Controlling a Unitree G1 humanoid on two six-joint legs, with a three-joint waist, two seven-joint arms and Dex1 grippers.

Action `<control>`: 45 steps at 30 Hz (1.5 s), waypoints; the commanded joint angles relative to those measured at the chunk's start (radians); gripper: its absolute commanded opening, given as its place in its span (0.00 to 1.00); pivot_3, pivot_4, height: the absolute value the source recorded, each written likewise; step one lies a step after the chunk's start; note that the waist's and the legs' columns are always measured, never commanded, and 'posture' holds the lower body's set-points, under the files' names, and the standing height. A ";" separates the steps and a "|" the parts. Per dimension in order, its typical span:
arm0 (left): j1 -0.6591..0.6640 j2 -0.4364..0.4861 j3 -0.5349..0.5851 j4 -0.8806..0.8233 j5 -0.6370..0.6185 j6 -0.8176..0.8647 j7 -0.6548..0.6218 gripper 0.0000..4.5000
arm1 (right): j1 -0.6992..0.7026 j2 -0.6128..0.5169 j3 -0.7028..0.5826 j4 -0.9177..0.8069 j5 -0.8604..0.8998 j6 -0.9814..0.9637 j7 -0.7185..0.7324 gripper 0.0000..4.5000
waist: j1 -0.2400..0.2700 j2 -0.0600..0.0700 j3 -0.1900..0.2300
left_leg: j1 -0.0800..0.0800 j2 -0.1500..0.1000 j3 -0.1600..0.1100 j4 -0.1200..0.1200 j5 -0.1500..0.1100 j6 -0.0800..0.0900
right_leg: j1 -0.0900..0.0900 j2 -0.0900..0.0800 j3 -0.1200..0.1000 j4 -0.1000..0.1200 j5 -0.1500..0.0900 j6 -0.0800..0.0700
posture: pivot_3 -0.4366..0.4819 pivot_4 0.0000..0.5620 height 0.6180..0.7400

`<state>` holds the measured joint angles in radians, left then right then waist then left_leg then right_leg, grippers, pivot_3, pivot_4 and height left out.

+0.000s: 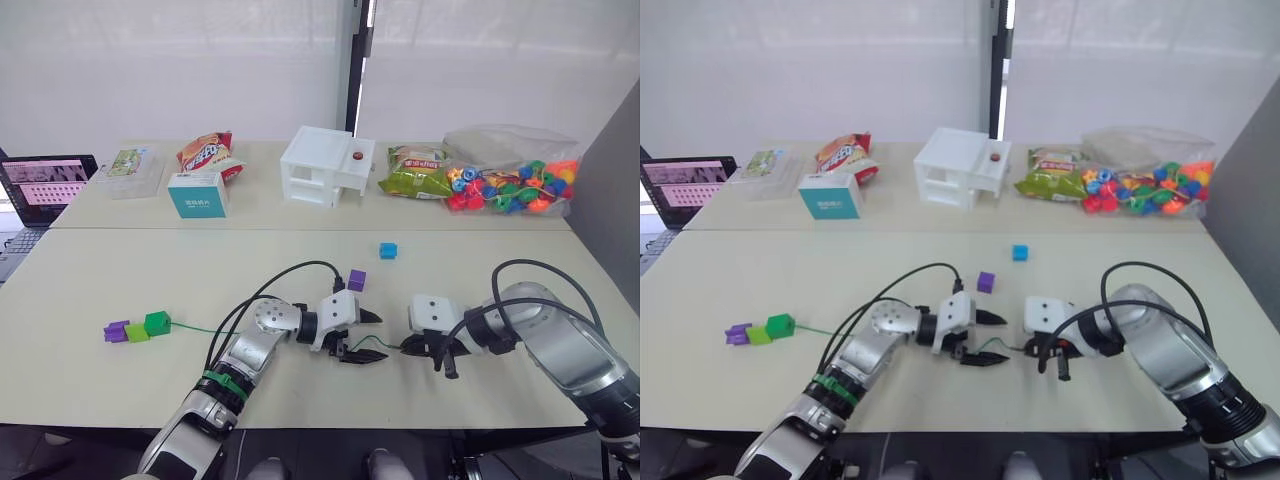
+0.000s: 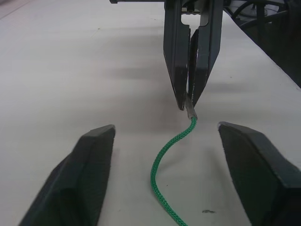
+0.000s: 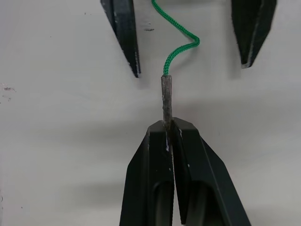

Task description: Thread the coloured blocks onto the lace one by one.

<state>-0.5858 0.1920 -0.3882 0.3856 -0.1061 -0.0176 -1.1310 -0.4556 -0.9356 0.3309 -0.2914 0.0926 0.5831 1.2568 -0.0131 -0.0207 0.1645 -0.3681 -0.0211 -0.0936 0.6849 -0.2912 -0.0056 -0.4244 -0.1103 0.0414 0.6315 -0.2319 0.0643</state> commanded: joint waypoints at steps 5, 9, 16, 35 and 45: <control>0.003 -0.023 -0.007 -0.010 0.009 -0.008 0.010 0.59 | -0.013 -0.010 -0.027 -0.012 0.009 0.010 -0.004 0.00 | 0.001 0.000 0.000 | 0.000 0.000 0.000 0.000 0.000 0.000 | 0.000 0.000 0.000 0.000 0.000 0.000 | 0.48 0.27 1.00; 0.001 -0.035 -0.011 -0.008 0.007 -0.002 0.003 0.59 | -0.017 -0.006 -0.022 -0.010 0.007 0.014 -0.004 0.00 | 0.001 0.000 0.000 | 0.000 0.000 0.000 0.000 0.000 0.000 | 0.000 0.000 0.000 0.000 0.000 0.000 | 0.48 0.27 1.00; 0.002 -0.041 -0.019 -0.009 0.007 0.007 -0.017 0.59 | -0.011 -0.008 -0.002 -0.015 -0.002 0.016 -0.001 0.00 | 0.001 0.000 0.000 | 0.000 0.000 0.000 0.000 0.000 0.000 | 0.000 0.000 0.000 0.000 0.000 0.000 | 0.48 0.27 1.00; 0.007 -0.069 -0.023 0.009 -0.004 0.008 -0.032 0.01 | -0.002 -0.012 0.000 -0.040 -0.002 0.042 -0.009 0.00 | 0.001 0.000 0.000 | 0.000 0.000 0.000 0.000 0.000 0.000 | 0.000 0.000 0.000 0.000 0.000 0.000 | 0.48 0.27 1.00; 0.012 -0.047 -0.011 0.018 -0.007 0.017 -0.044 0.00 | 0.142 -0.048 -0.352 -0.081 0.310 0.191 0.063 0.60 | 0.017 0.000 0.000 | 0.000 -0.001 -0.001 0.000 0.000 0.000 | 0.002 -0.001 0.000 -0.001 0.000 0.001 | 0.48 0.27 1.00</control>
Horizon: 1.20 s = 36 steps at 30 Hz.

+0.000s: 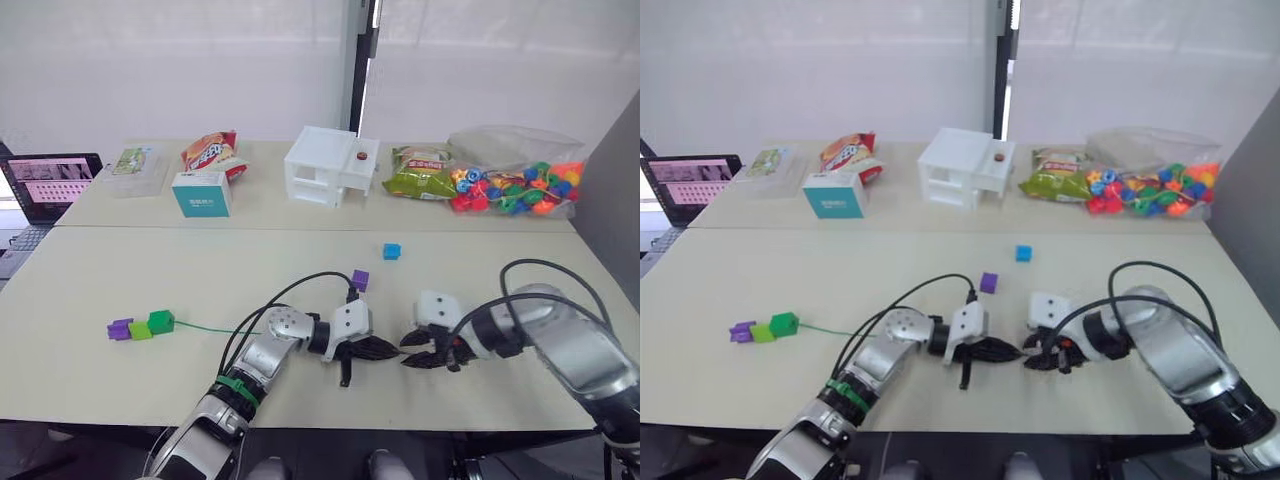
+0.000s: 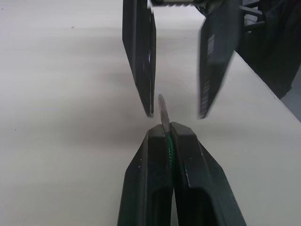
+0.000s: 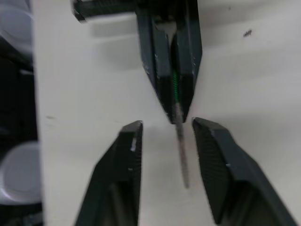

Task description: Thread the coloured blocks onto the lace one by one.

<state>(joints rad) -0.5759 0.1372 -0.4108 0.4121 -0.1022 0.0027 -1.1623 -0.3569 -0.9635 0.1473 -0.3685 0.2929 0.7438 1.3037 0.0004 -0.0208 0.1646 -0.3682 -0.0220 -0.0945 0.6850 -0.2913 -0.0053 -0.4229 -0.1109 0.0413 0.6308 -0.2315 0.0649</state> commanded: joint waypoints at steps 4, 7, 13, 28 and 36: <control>0.015 0.027 0.016 -0.021 -0.018 0.001 -0.023 0.00 | 0.023 0.125 -0.366 0.043 0.275 0.123 -0.133 0.90 | -0.004 0.000 0.000 | 0.001 0.000 0.001 0.000 0.000 0.000 | 0.000 0.000 0.001 -0.001 0.001 0.000 | 0.48 0.27 1.00; 0.033 0.041 0.031 -0.044 -0.027 0.006 -0.013 0.00 | 0.009 0.283 -0.476 0.084 0.308 0.109 -0.321 0.98 | -0.006 0.000 0.000 | 0.002 0.001 0.000 0.000 0.000 0.000 | 0.001 0.001 0.001 0.001 0.001 0.000 | 0.48 0.27 1.00; 0.091 0.062 0.074 -0.130 -0.067 0.045 0.012 0.00 | 0.000 0.489 -0.417 0.200 0.115 -0.145 -0.628 0.98 | -0.012 0.001 -0.001 | 0.002 0.000 0.000 0.000 0.000 -0.001 | 0.000 0.000 0.001 0.002 0.002 0.000 | 0.48 0.27 1.00; 0.152 0.111 0.110 -0.238 -0.086 0.113 0.068 0.00 | -0.159 0.672 -0.260 0.695 -0.130 -0.593 -0.856 0.98 | -0.032 0.002 -0.001 | 0.004 0.000 0.000 -0.004 0.002 -0.004 | -0.001 0.000 0.001 0.002 0.002 -0.001 | 0.48 0.27 1.00; 0.161 0.121 0.121 -0.259 -0.092 0.134 0.077 0.00 | -0.390 0.725 -0.248 1.129 -0.162 -0.754 -0.882 0.98 | -0.048 0.003 -0.001 | 0.005 0.000 0.000 -0.006 0.003 -0.005 | -0.001 0.000 0.002 0.002 0.003 -0.002 | 0.48 0.27 1.00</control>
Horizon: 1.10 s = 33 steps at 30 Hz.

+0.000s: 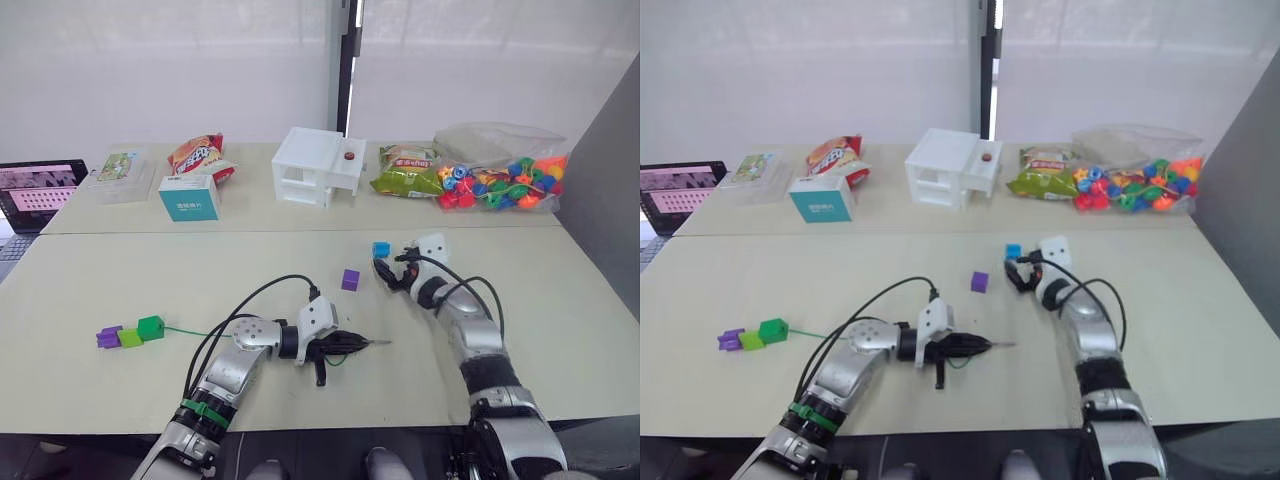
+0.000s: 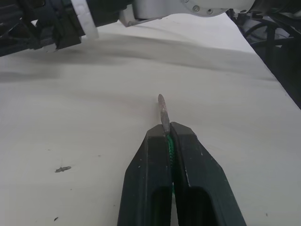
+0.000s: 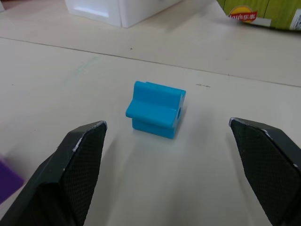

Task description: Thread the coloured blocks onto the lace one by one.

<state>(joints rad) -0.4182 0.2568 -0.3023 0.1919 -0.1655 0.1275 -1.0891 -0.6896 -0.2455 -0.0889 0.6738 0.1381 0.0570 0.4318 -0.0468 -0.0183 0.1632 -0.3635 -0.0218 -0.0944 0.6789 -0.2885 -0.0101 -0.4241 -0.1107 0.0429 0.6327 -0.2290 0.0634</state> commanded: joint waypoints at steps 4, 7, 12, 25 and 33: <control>0.007 0.003 0.012 -0.048 -0.027 0.013 0.008 0.00 | -0.149 0.020 -0.015 0.240 -0.016 -0.132 -0.023 0.98 | -0.004 0.000 0.000 | 0.000 0.000 0.000 0.000 0.000 0.000 | 0.000 0.000 0.000 0.000 0.000 0.000 | 0.48 0.27 1.00; 0.006 0.002 0.012 -0.047 -0.026 0.012 0.012 0.00 | -0.188 0.023 -0.023 0.313 -0.013 -0.162 -0.035 0.98 | -0.005 0.000 0.000 | 0.000 0.000 0.000 0.000 0.000 0.000 | 0.000 0.000 0.000 0.000 0.000 0.000 | 0.48 0.27 1.00; 0.006 -0.008 0.014 -0.047 -0.035 0.012 0.014 0.00 | -0.248 0.042 -0.043 0.432 -0.009 -0.201 -0.073 0.65 | -0.010 0.000 0.000 | 0.000 0.000 0.000 0.000 0.000 0.000 | 0.000 0.000 0.000 0.000 0.000 0.000 | 0.48 0.27 1.00; 0.016 -0.032 -0.023 -0.062 -0.065 0.042 -0.015 0.00 | 0.081 -0.056 -0.083 -0.133 0.076 -0.035 0.016 0.26 | -0.009 0.001 0.000 | -0.001 -0.001 -0.002 0.000 0.000 0.000 | 0.000 -0.001 -0.001 0.007 0.000 0.000 | 0.48 0.27 1.00; -0.019 -0.045 -0.033 0.000 -0.057 0.018 -0.050 0.00 | 0.512 -0.075 -0.104 -0.848 0.173 0.296 -0.069 0.26 | 0.008 0.002 -0.001 | 0.000 -0.001 -0.001 0.000 0.000 0.001 | -0.001 0.000 0.000 0.007 0.000 0.000 | 0.48 0.27 1.00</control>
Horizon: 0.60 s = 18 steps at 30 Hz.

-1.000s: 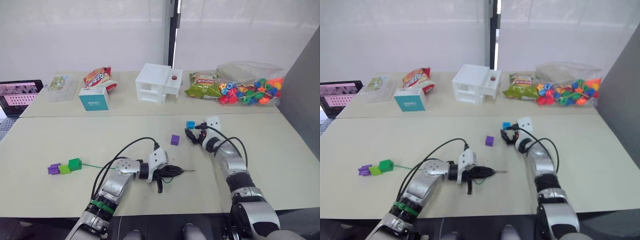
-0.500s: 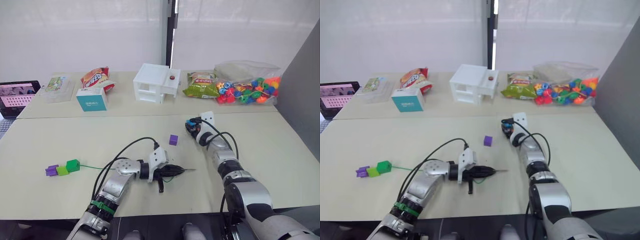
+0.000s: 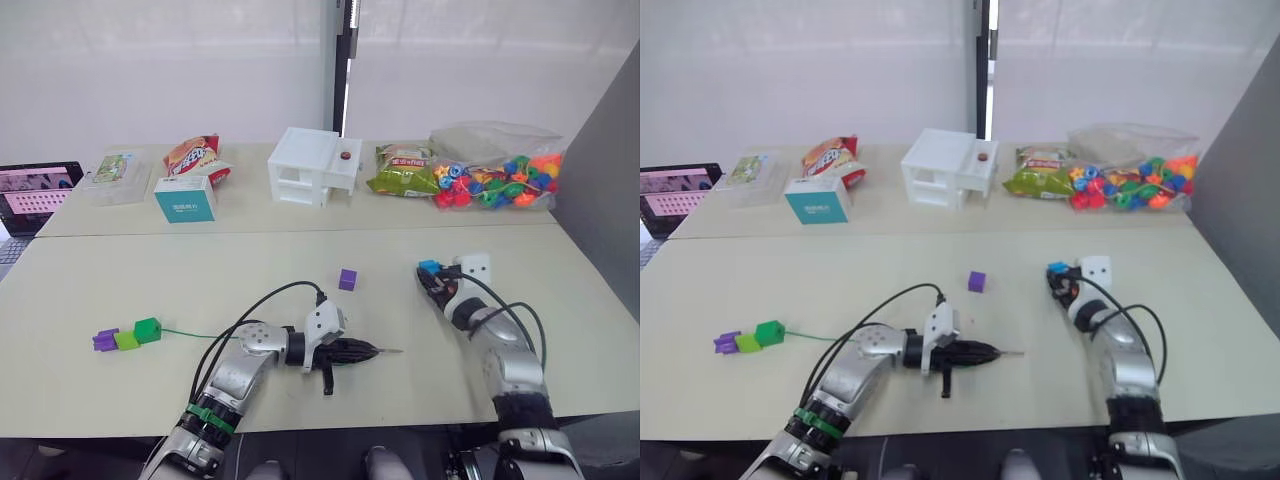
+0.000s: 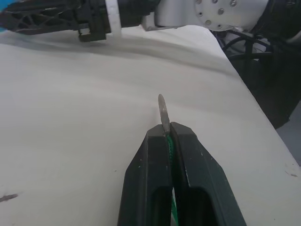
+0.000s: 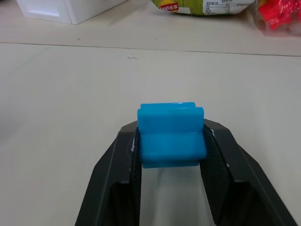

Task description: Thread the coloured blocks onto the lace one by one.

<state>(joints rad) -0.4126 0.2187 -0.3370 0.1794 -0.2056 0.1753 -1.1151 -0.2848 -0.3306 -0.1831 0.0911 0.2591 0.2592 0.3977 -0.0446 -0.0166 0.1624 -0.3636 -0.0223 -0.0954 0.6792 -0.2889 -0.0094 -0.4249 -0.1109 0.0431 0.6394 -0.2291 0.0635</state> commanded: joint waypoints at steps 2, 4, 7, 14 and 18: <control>-0.040 -0.010 -0.009 0.039 -0.014 -0.041 -0.051 0.00 | 0.241 0.033 0.004 -0.443 0.074 0.151 -0.066 0.26 | 0.011 0.001 -0.001 | 0.000 0.000 0.000 0.000 0.000 0.000 | 0.001 0.000 0.000 -0.001 0.000 0.000 | 0.48 0.27 1.00; -0.051 -0.012 -0.012 0.061 -0.010 -0.055 -0.065 0.00 | 0.338 0.056 0.015 -0.542 0.067 0.170 -0.095 0.26 | 0.015 0.001 -0.001 | 0.000 0.000 0.000 0.001 0.000 0.000 | 0.001 0.000 0.000 -0.002 0.000 0.000 | 0.48 0.27 1.00; -0.068 -0.016 -0.009 0.090 -0.006 -0.074 -0.075 0.00 | 0.421 0.084 0.017 -0.600 0.060 0.188 -0.125 0.26 | 0.016 0.001 -0.001 | 0.000 0.000 0.001 0.001 0.000 0.000 | 0.003 0.000 0.000 -0.007 0.000 0.000 | 0.48 0.27 1.00; -0.111 -0.027 0.005 0.152 -0.001 -0.119 -0.083 0.00 | 0.537 0.122 0.050 -0.628 0.051 0.169 -0.134 0.26 | 0.026 0.001 -0.001 | 0.001 0.000 0.001 0.000 0.000 0.000 | 0.004 0.001 0.000 -0.008 0.000 0.000 | 0.48 0.27 1.00; -0.115 -0.030 0.004 0.167 0.002 -0.134 -0.083 0.00 | 0.572 0.136 0.080 -0.644 0.044 0.187 -0.145 0.26 | 0.028 0.001 -0.001 | 0.002 0.000 0.000 0.000 0.000 0.000 | 0.004 0.001 0.000 -0.007 0.000 0.000 | 0.48 0.27 1.00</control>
<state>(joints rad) -0.5145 0.1937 -0.3408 0.3556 -0.1984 0.0630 -1.1910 0.2704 -0.2032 -0.1201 -0.5197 0.2972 0.4442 0.2549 -0.0170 -0.0156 0.1618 -0.3616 -0.0221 -0.0950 0.6791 -0.2889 -0.0093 -0.4208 -0.1102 0.0429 0.6318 -0.2293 0.0636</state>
